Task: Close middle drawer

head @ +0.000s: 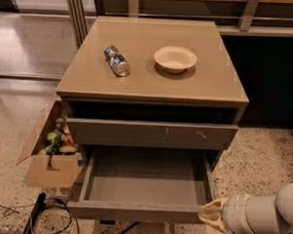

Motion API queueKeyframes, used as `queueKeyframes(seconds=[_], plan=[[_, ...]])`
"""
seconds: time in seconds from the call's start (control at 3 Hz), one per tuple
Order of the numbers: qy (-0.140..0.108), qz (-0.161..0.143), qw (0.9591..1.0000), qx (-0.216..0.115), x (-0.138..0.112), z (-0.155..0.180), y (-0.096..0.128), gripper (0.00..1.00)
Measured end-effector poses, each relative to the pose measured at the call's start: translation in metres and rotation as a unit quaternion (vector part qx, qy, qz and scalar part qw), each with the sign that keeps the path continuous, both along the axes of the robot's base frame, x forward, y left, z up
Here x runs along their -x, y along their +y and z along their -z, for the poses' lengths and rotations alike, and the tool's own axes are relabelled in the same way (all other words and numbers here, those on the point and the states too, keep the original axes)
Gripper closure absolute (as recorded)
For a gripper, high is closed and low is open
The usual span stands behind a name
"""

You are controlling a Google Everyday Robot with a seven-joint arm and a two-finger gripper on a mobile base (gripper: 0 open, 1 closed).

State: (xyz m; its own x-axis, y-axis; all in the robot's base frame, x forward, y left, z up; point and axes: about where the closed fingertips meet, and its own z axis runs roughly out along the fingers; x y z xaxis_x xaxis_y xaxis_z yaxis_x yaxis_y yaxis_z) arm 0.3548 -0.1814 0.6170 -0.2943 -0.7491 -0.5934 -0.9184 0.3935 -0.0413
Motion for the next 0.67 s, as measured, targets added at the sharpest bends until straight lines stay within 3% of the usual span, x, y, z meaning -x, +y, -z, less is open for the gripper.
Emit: queueKeyframes(seconds=[0.33, 0.67], plan=[[-0.008, 0.004, 1.0000, -0.003, -0.0209, 0.0399, -0.0076, 1.00], [-0.008, 0.004, 1.0000, -0.003, -0.0209, 0.0402, -0.0074, 1.00]])
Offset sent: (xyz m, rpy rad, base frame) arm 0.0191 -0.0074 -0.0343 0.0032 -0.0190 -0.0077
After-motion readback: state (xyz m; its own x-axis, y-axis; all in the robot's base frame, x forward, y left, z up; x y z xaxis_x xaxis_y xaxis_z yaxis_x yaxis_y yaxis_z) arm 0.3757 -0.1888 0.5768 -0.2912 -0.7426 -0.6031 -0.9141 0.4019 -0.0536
